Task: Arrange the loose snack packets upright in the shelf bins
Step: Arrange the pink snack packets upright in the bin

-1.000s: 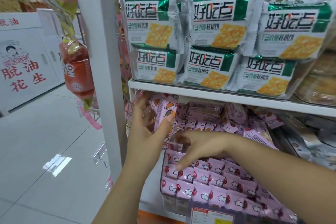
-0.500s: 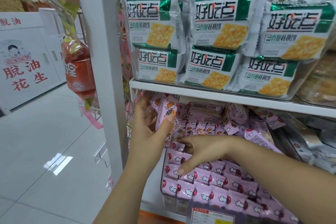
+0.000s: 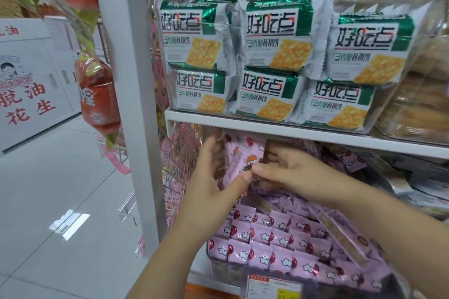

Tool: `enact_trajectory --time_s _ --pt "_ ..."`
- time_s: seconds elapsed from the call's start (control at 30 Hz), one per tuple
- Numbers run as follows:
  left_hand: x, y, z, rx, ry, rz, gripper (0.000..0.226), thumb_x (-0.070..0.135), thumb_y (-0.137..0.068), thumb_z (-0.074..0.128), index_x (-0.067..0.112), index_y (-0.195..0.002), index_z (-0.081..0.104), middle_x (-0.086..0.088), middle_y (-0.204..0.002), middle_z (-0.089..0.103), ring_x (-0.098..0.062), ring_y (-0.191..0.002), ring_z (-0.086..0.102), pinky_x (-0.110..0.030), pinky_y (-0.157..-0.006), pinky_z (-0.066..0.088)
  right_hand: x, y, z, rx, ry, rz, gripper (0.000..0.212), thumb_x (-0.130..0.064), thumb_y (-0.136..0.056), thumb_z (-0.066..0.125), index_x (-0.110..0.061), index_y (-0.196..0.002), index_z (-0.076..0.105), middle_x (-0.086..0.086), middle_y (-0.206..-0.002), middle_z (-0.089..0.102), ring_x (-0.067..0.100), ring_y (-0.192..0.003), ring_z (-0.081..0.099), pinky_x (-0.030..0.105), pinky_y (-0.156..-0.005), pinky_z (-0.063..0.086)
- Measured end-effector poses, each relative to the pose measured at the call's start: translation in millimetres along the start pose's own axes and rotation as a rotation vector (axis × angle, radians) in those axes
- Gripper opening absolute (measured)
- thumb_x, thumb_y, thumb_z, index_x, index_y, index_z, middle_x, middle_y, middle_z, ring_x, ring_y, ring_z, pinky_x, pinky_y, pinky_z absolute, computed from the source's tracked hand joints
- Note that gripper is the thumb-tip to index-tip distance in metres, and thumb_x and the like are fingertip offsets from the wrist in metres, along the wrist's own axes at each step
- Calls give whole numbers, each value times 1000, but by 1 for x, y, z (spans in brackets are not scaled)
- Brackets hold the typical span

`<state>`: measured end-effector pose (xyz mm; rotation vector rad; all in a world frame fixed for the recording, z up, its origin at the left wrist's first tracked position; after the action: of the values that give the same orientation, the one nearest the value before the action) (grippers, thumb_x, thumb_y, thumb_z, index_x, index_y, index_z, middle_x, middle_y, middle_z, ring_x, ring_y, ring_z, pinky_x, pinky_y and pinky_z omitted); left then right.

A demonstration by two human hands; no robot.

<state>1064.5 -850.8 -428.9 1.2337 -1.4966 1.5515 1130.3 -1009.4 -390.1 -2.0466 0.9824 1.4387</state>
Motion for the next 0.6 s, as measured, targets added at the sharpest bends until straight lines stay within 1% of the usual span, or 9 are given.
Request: enact_trajectory --time_s 0.03,0.1,0.17,0.23,0.3,0.43,0.5,0.53,0.6 --pt "0 1 2 -28 -12 -4 66 26 -84 72 59 -121 29 55 -110 44 25 -109 44 -2 -83 41 -1 4 2 18 -6 -7 28 -29 -86 60 -22 -114 57 -10 -110 69 5 -105 64 23 -95 49" --pt "-1 1 5 -68 -31 -16 68 35 -79 71 59 -128 30 42 -125 47 15 -118 45 -15 -94 44 2 8 5 64 14 -39 44 -43 -86 61 -13 -117 58 13 -115 66 28 -109 62 44 -99 48" --pt "1 2 4 -91 -38 -44 65 41 -77 74 59 -124 33 39 -125 47 18 -116 43 -15 -94 43 3 13 6 73 15 -64 54 -54 -80 65 -15 -116 60 19 -115 64 38 -110 59 52 -99 45" --pt "3 3 2 -141 -33 -64 60 35 -79 74 60 -119 35 40 -122 46 23 -111 43 -6 -86 42 6 16 3 96 -38 -89 41 -41 -79 67 -19 -113 61 7 -115 68 25 -110 63 41 -99 48" --pt "2 4 2 -202 -47 -75 63 34 -81 74 59 -124 36 33 -130 47 16 -118 45 -9 -88 44 4 19 2 82 -117 -107 40 -23 -75 66 -21 -114 59 -2 -116 68 13 -109 64 28 -93 51" --pt "3 6 3 -225 -47 -61 68 25 -80 76 59 -125 36 28 -134 48 12 -121 45 -14 -93 45 1 24 2 75 -151 -140 49 -15 -71 69 -25 -117 56 -5 -119 67 16 -106 65 30 -90 53" --pt "5 6 3 -229 -81 -38 71 27 -78 76 59 -127 36 30 -135 47 11 -125 42 -24 -102 42 -3 26 1 94 -88 -162 49 -12 -71 72 -27 -115 57 -7 -116 68 15 -104 66 31 -91 53" --pt "6 6 3 -236 -104 -23 73 27 -78 77 59 -129 36 30 -136 46 11 -127 40 -25 -105 39 -5 26 1 111 -61 -170 48 -8 -73 74 -28 -114 58 -6 -113 69 14 -103 66 32 -90 53" --pt "8 5 1 -243 -145 0 74 34 -76 77 58 -131 35 32 -137 43 13 -128 36 -13 -101 36 -4 28 1 169 -39 -186 49 1 -75 74 -27 -112 58 -5 -109 70 13 -100 67 31 -86 55"
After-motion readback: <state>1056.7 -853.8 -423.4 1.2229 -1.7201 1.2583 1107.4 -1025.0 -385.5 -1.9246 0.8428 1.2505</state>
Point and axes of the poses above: each hand's wrist, its own y-axis away from the middle knuckle, its own z-axis out of the palm, x = y × z, the point moved 1 cm from there along -y, towards the middle knuckle
